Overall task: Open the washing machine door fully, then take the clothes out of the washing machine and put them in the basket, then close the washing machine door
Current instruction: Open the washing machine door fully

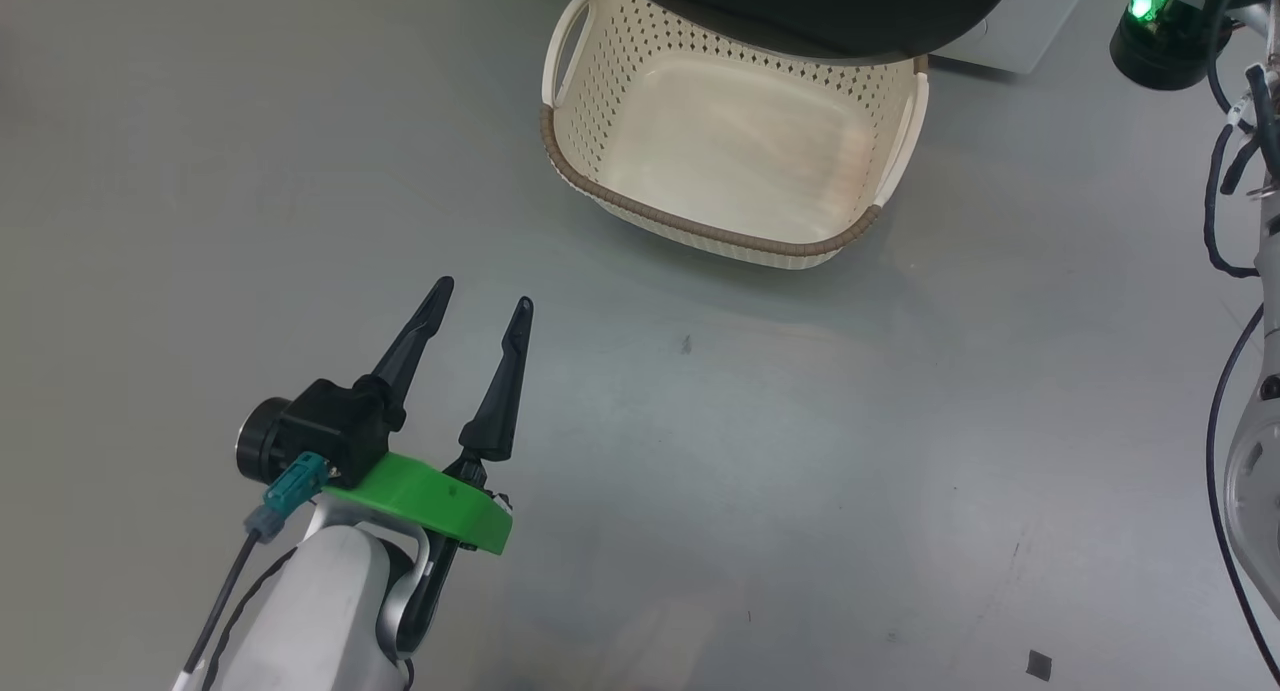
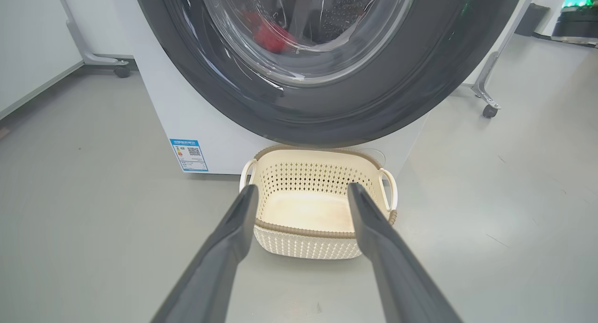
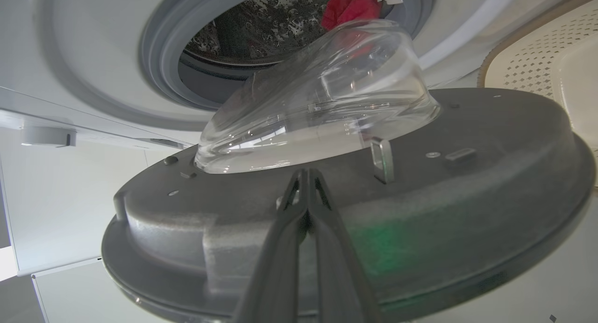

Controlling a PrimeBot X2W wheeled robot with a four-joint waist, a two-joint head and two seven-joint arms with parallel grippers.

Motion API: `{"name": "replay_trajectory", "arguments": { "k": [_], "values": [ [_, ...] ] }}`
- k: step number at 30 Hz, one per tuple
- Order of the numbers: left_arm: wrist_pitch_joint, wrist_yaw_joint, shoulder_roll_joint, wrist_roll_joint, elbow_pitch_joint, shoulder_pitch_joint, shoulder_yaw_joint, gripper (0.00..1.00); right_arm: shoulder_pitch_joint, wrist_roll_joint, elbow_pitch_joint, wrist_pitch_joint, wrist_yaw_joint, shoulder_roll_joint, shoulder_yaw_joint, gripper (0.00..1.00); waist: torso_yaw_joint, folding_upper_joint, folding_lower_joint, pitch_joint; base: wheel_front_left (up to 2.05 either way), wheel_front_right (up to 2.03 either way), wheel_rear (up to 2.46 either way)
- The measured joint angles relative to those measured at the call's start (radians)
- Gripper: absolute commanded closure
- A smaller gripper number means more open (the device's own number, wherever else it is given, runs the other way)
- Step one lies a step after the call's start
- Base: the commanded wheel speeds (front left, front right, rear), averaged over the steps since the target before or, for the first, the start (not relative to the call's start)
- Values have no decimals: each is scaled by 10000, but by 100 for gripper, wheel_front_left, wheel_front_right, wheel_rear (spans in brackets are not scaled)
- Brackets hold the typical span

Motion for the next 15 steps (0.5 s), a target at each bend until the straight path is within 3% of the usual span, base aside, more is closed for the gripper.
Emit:
{"name": "replay_trajectory", "arguments": {
  "k": [8,15],
  "values": [
    [0,0,0,96,0,26,75,0,232,-117,-249,-253,27,0,4,100,-70,0,0,-110,0,0,0],
    [0,0,0,140,96,109,138,0,673,-1365,-759,-1505,1281,-608,435,100,-161,0,0,-326,0,0,0]
  ]
}}
